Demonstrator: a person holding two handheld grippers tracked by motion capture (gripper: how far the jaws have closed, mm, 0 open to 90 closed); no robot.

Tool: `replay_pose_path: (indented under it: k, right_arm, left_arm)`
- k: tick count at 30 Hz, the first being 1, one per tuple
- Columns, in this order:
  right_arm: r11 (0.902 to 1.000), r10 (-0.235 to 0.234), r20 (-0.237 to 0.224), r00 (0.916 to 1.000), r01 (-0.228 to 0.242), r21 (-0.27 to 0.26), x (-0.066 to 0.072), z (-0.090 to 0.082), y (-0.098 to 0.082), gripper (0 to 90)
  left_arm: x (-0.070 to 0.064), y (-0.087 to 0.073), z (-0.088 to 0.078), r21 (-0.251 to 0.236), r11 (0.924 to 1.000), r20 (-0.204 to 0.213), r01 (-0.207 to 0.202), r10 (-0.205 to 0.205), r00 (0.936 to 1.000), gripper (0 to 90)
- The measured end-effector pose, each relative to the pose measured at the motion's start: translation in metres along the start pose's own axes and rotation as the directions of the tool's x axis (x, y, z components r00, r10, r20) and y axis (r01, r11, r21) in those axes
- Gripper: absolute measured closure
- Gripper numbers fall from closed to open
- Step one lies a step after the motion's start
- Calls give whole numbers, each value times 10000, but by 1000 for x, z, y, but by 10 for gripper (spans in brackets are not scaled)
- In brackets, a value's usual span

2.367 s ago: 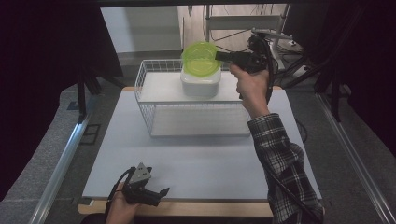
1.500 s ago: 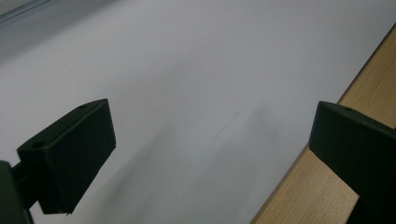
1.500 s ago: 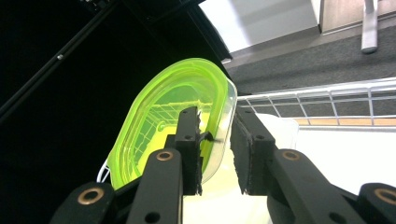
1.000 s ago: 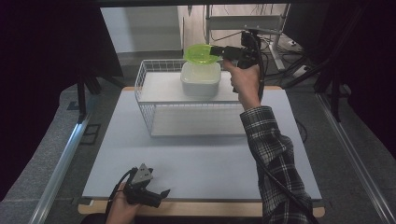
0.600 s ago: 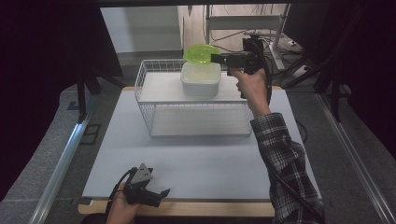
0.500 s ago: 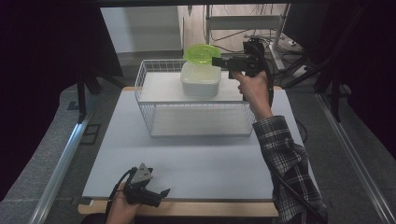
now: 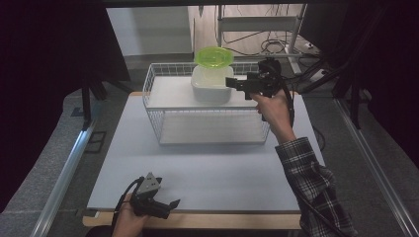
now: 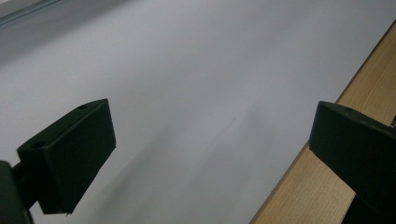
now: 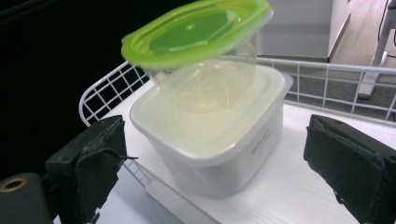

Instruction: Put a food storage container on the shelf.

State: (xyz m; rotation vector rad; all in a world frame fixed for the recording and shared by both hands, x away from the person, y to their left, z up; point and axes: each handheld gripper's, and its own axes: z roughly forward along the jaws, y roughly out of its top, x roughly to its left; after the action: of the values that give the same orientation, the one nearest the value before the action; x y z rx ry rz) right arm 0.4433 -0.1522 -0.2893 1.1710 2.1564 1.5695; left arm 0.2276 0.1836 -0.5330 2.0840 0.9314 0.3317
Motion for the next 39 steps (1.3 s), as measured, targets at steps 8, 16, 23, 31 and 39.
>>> replay_pose_path:
  k: [8, 16, 23, 31, 39]
  right_arm:
    - [9990, -442, 67, 9990, 442, 113, 1, -4, -14, 62]
    - [9983, -532, -234, 9983, 537, 213, 3, -8, -30, 59]
    - [9972, -644, -540, 9965, 663, 340, 8, -11, -44, 57]
    - [9932, -990, -468, 9940, 1016, 562, 12, -14, -68, 47]
    - [9864, -1405, -355, 9894, 1430, 808, 15, -18, -90, 33]
  left_arm:
    - [0, 0, 0, 14, 10000, 13, 22, -22, 10000, 3]
    - [0, 0, 1, 6, 10000, 16, 25, -25, 10000, 3]
    - [0, 0, 1, 36, 10000, 6, 0, 0, 10000, 3]
    - [0, 0, 1, 59, 10000, 9, -24, 24, 10000, 4]
    - [0, 0, 1, 72, 10000, 20, -17, 16, 10000, 4]
